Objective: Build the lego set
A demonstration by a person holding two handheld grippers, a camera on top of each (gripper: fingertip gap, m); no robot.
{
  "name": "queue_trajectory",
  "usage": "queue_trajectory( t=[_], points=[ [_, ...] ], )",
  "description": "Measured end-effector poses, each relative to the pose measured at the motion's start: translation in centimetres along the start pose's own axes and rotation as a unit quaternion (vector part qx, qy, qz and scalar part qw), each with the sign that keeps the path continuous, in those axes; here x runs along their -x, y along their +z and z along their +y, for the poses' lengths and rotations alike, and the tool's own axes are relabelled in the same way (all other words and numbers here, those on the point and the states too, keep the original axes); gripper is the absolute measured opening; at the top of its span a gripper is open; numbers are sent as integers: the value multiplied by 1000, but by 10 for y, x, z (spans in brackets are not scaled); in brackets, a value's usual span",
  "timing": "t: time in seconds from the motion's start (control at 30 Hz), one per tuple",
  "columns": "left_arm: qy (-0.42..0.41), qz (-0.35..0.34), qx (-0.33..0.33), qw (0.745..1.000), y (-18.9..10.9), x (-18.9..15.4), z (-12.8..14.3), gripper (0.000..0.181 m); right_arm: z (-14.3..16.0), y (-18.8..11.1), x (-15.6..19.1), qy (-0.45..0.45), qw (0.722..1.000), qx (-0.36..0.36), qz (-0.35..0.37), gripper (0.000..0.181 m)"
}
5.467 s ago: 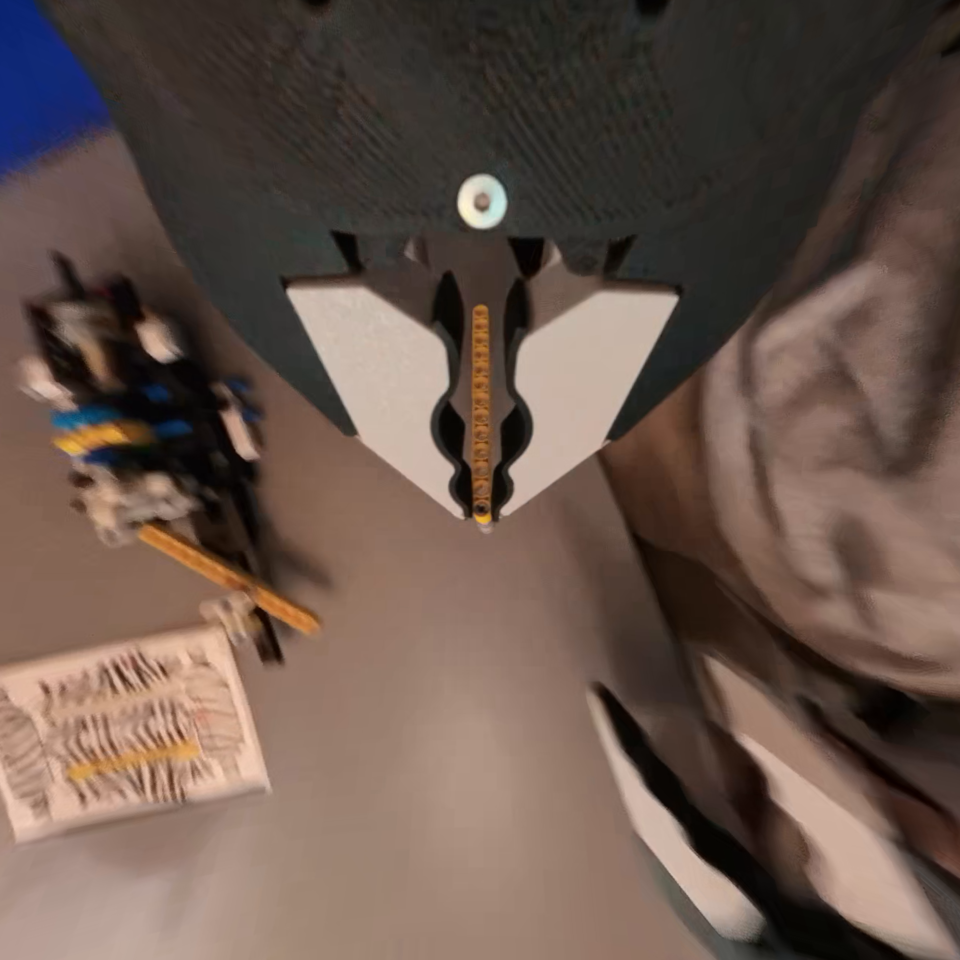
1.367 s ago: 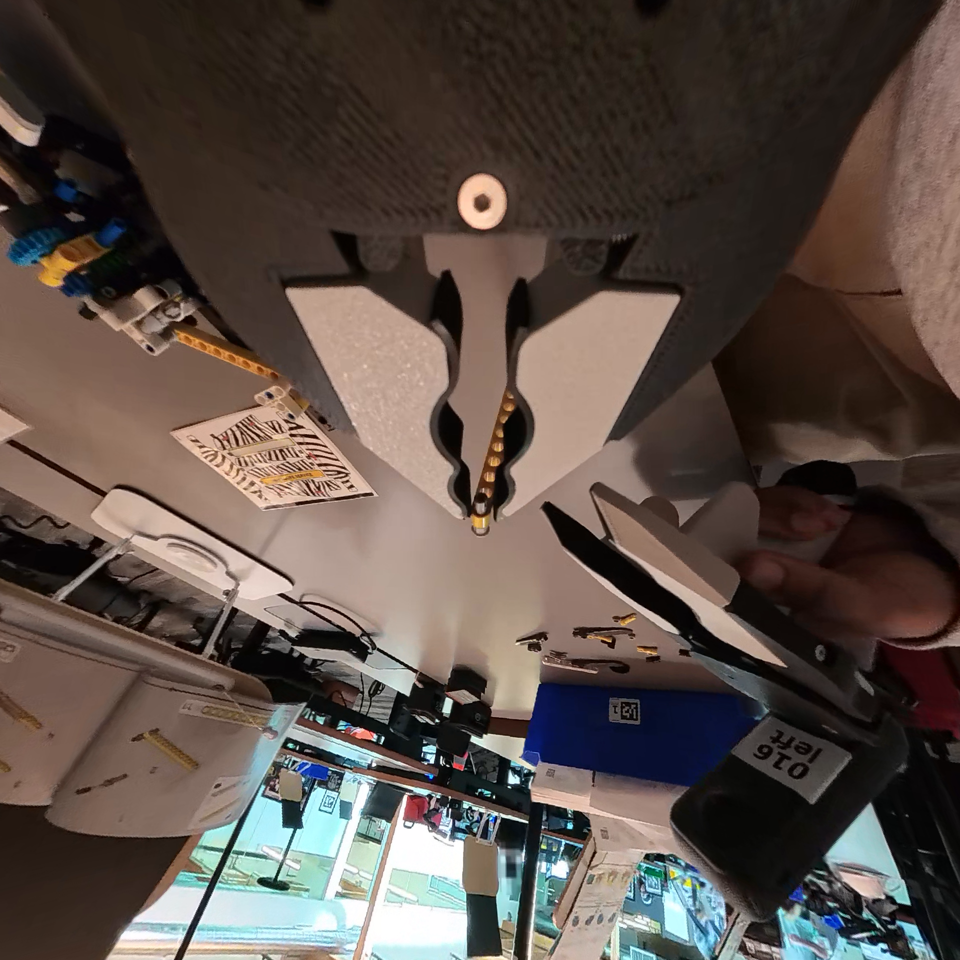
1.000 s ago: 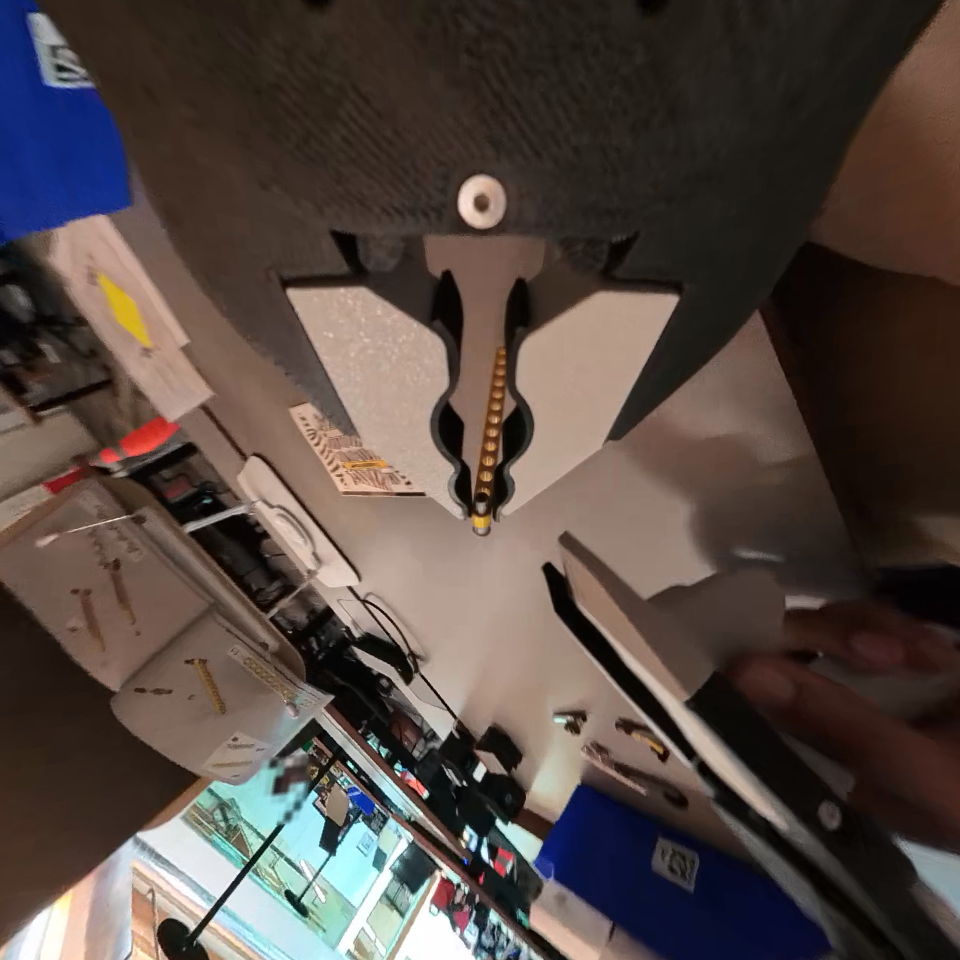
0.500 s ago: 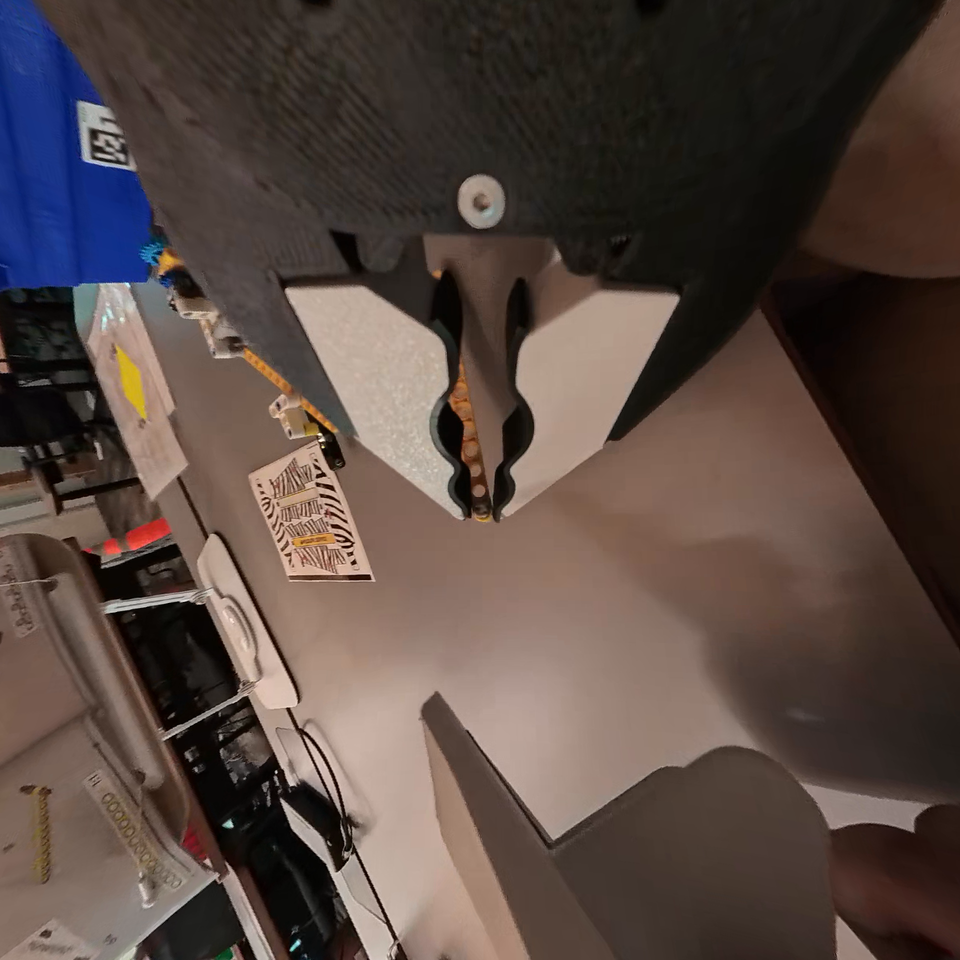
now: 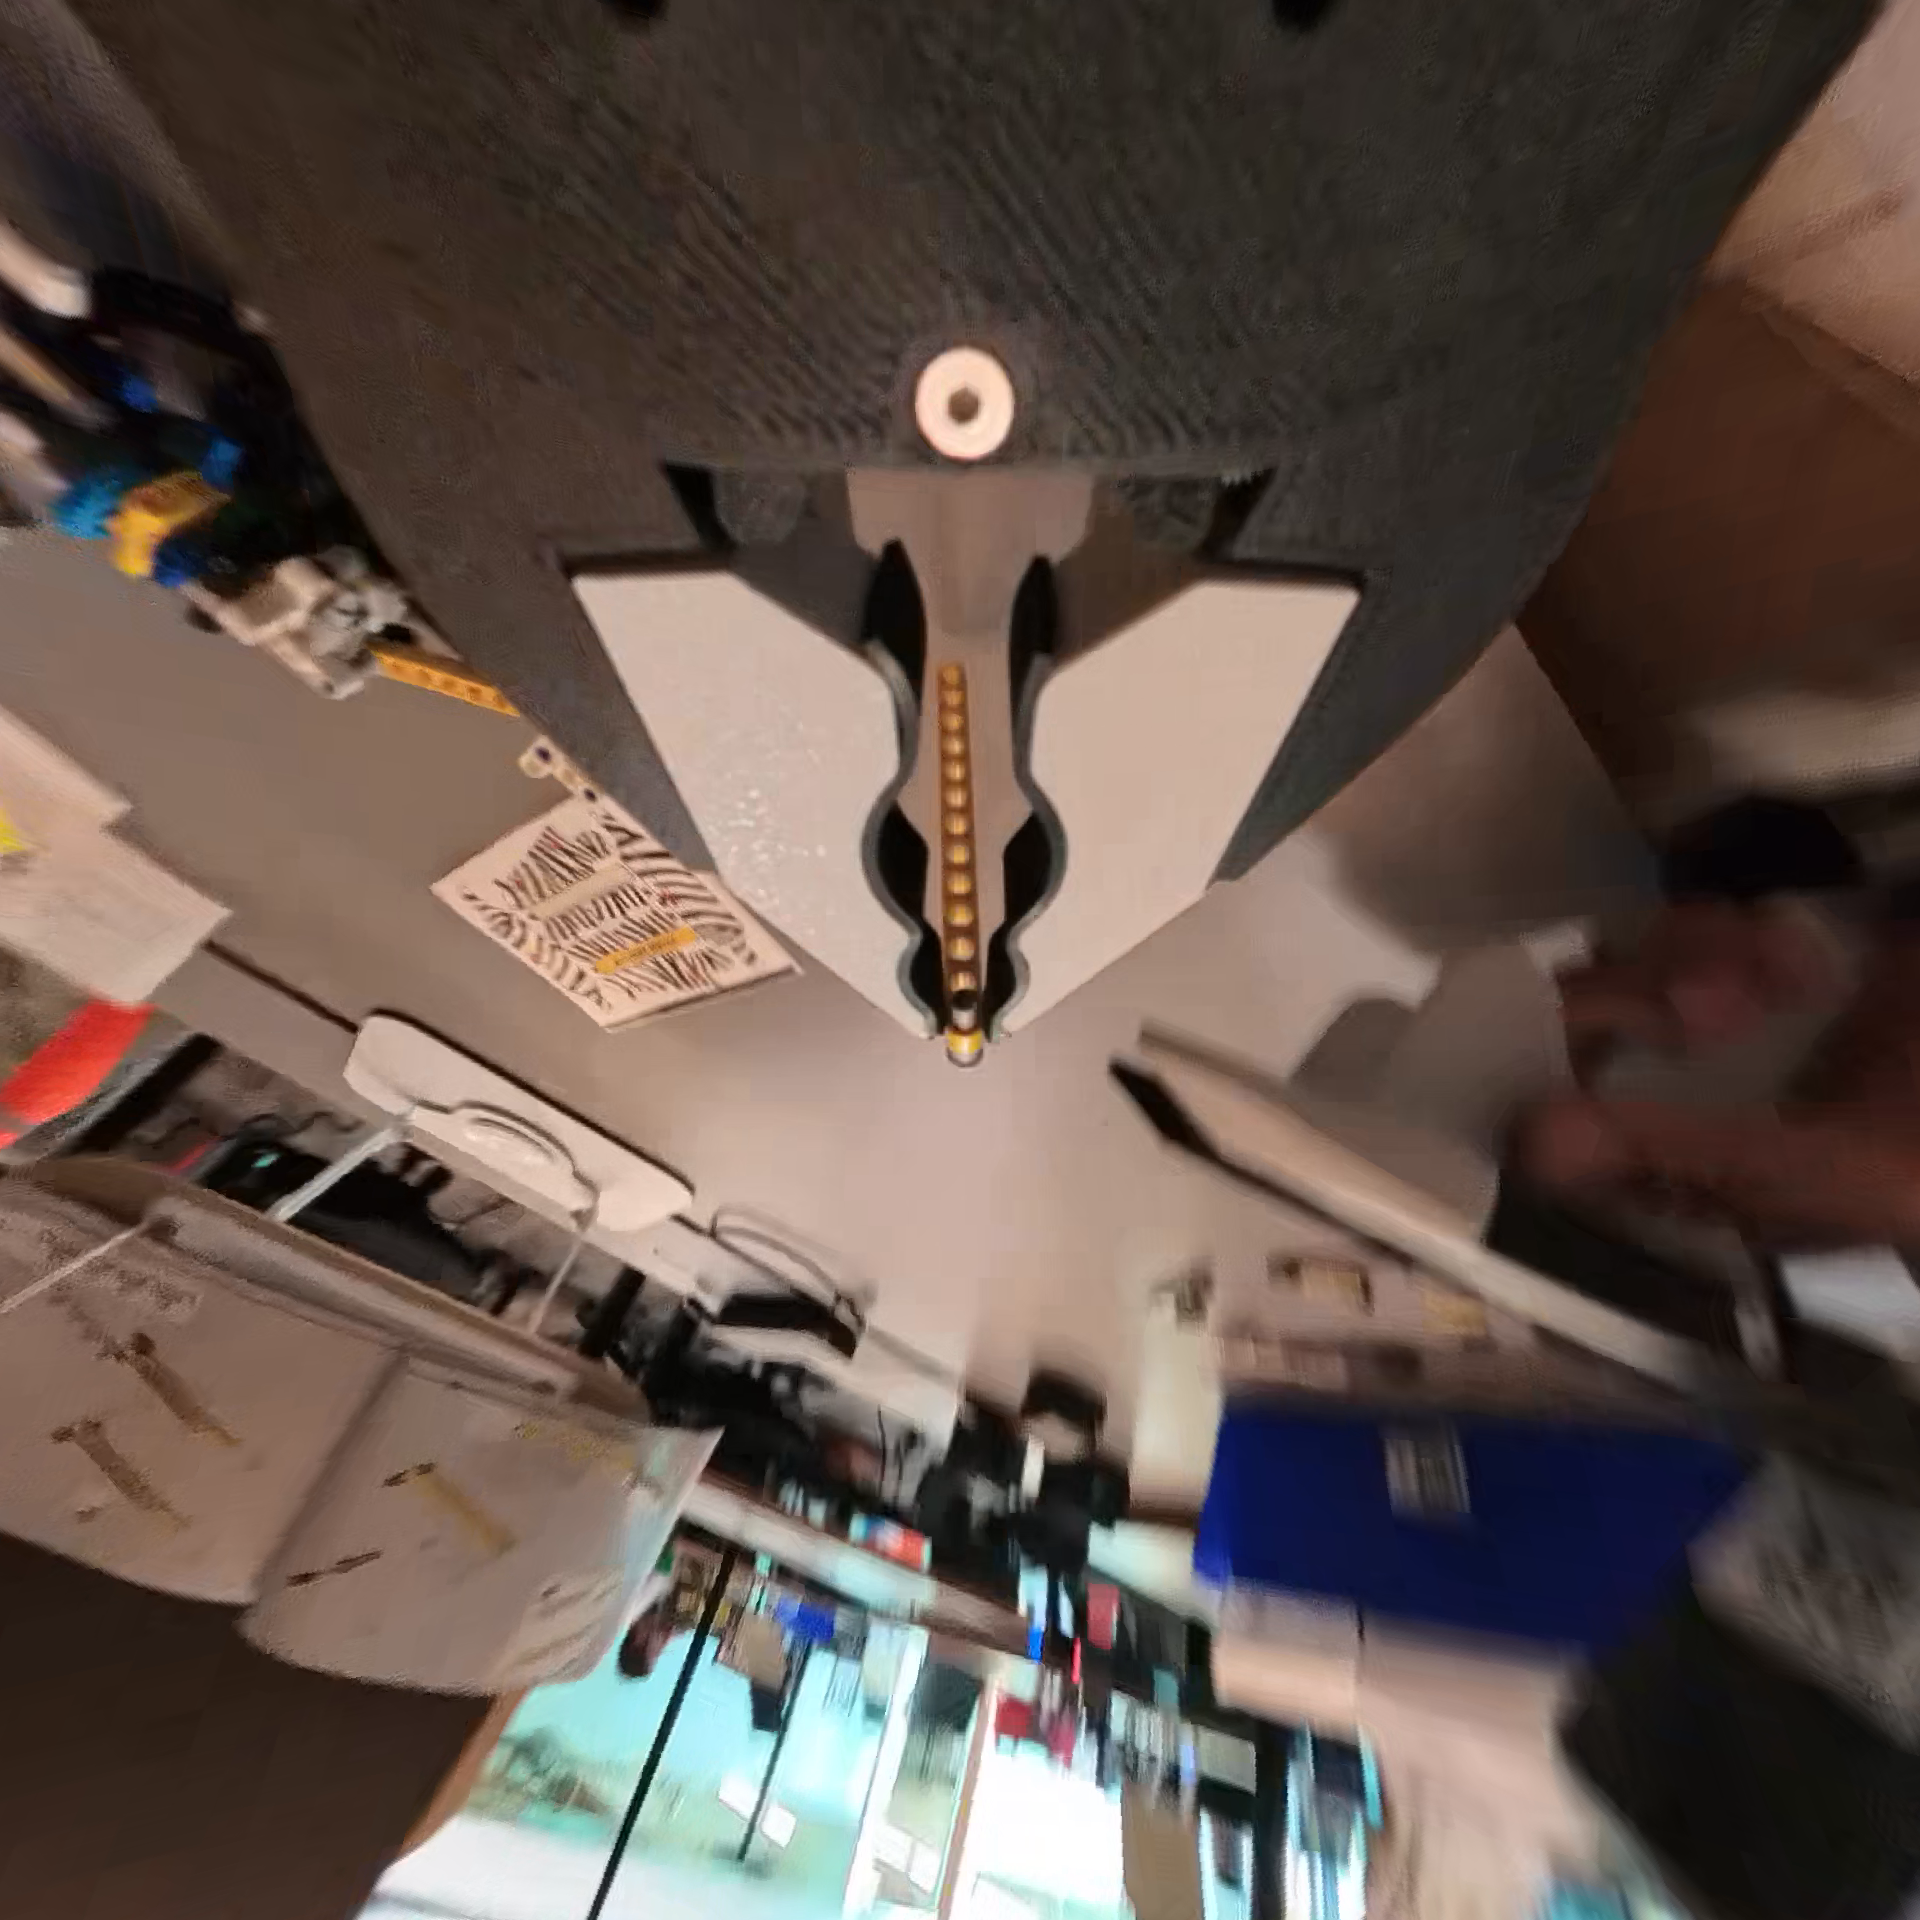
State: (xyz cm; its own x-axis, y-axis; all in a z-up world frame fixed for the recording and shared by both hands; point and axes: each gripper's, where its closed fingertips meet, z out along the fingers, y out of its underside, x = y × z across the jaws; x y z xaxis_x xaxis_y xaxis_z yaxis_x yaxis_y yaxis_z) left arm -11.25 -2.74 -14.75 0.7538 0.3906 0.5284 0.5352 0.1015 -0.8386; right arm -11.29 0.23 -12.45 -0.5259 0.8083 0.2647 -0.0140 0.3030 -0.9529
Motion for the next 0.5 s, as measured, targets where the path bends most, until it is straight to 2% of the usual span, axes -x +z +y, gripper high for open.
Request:
queue_trajectory(
  t=[0.1,0.17,0.23,0.4,0.5],
  points=[
    [16,15,24,999,7,-10,10,54,-18,-8,-15,149,987,-61,-18,5],
    [42,8,43,998,12,-13,19,66,-17,-8,-14,216,973,-65,-44,5],
    [75,7,67,995,17,-18,30,70,-15,-7,-10,254,963,-62,-60,4],
    [146,-53,105,982,22,-6,46,40,-14,-7,-1,312,943,-61,-99,4],
    [149,-76,116,979,20,3,47,23,-3,-6,4,332,935,-36,-119,4]
  ],
)
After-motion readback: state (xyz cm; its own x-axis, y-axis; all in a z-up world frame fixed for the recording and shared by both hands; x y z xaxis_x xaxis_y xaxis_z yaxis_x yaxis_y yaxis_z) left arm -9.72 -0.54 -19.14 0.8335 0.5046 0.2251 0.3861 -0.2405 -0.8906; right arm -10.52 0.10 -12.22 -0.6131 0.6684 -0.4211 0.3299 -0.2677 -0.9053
